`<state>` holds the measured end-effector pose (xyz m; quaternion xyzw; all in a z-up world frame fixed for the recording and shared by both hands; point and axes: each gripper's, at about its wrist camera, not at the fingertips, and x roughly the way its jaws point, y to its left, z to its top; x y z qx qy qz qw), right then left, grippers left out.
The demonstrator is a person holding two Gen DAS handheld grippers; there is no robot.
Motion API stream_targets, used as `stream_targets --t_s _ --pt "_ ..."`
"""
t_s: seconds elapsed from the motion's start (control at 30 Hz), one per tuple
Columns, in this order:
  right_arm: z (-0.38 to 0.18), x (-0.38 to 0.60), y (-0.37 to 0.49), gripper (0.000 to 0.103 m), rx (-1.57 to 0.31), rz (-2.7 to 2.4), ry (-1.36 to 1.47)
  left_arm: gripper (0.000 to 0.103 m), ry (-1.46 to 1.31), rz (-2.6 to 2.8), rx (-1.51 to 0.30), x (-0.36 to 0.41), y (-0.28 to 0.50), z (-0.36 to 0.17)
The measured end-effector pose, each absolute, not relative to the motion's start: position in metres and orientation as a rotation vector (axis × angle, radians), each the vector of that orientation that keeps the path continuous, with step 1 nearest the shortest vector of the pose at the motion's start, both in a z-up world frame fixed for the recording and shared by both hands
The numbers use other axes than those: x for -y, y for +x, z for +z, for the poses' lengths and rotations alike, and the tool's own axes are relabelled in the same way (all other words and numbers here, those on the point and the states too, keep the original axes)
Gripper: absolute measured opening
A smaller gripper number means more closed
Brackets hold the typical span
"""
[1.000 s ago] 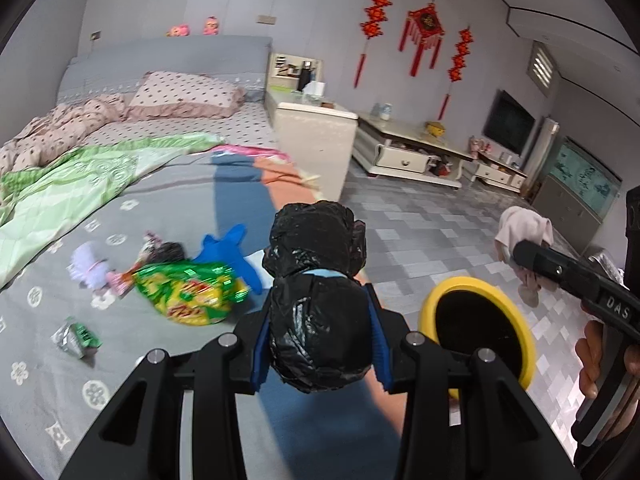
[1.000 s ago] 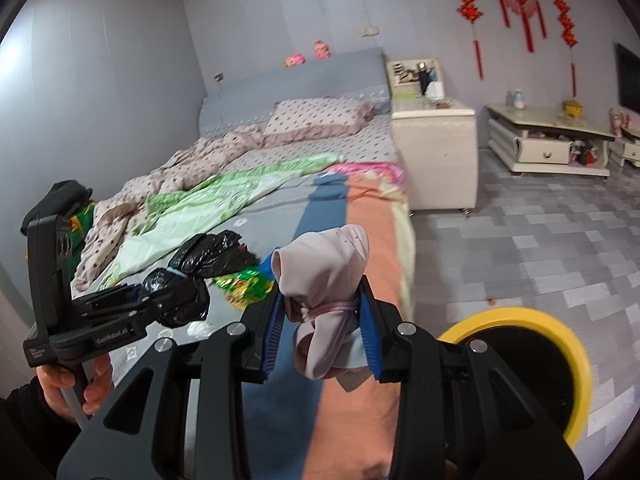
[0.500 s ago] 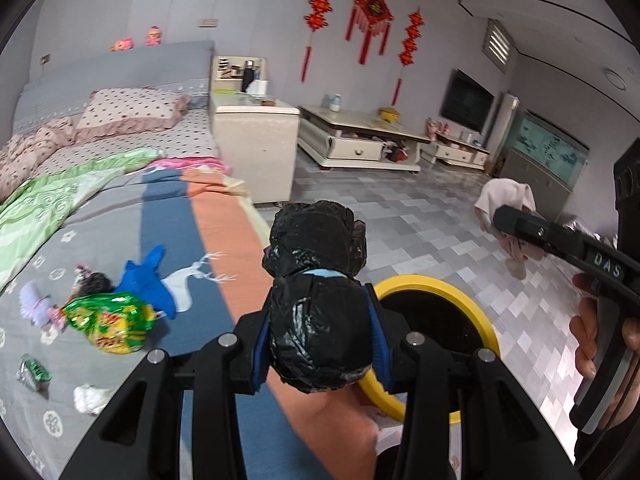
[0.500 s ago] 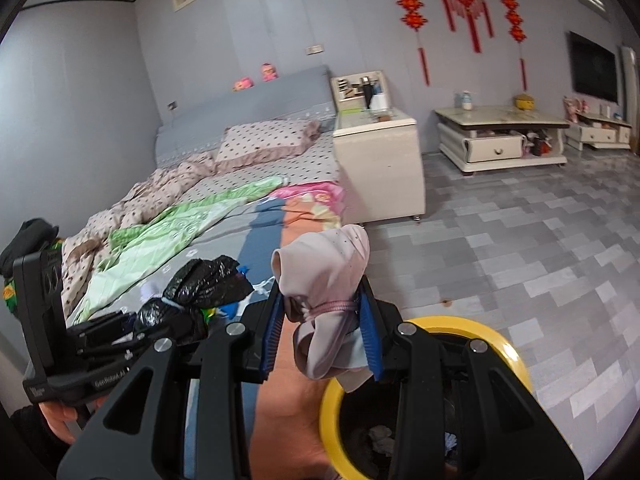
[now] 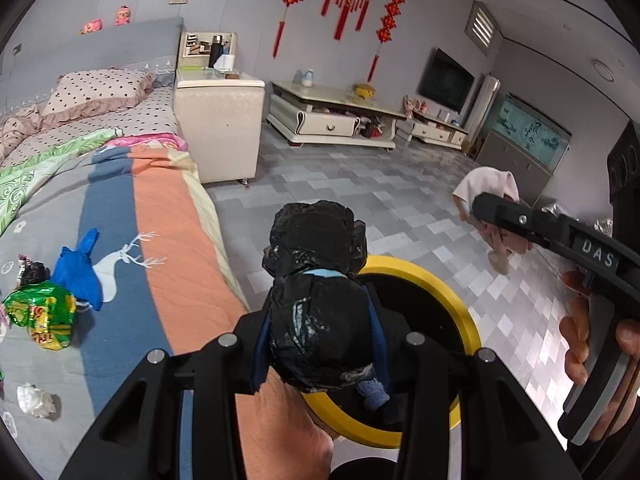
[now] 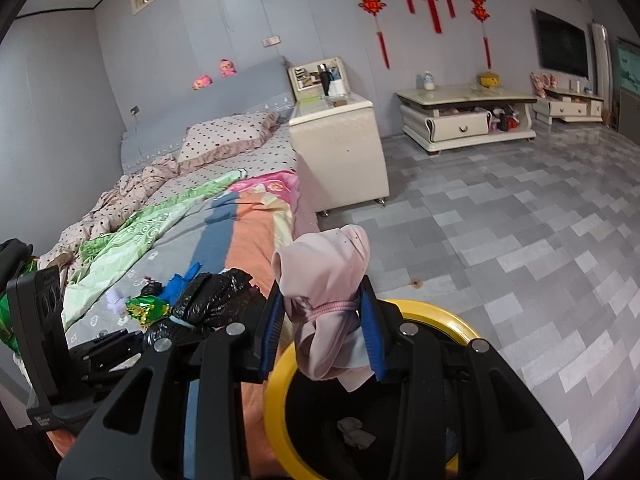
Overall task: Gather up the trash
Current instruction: 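Open the right tool then the left tool to drop items into the bin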
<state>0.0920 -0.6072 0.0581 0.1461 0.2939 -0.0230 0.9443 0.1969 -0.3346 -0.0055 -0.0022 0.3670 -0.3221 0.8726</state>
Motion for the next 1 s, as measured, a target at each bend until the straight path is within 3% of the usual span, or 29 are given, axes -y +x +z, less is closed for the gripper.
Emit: stream_targets --t_s 0.7,0.93,1.0 --pt "-0.019 0.659 0.114 0.036 -0.685 -0.168 0.413 0.038 0.075 -0.752 -0.874 0.396 0.199 -0.055" --pt "-0.02 0.661 0.11 0.042 -0.671 -0.186 0.412 0.039 0.081 -0.769 -0.882 0.404 0.193 -0.057" --pt "-0.018 0.661 0.107 0.05 -0.661 -0.196 0.414 0.042 0.086 -0.774 -0.881 0.405 0.193 -0.057"
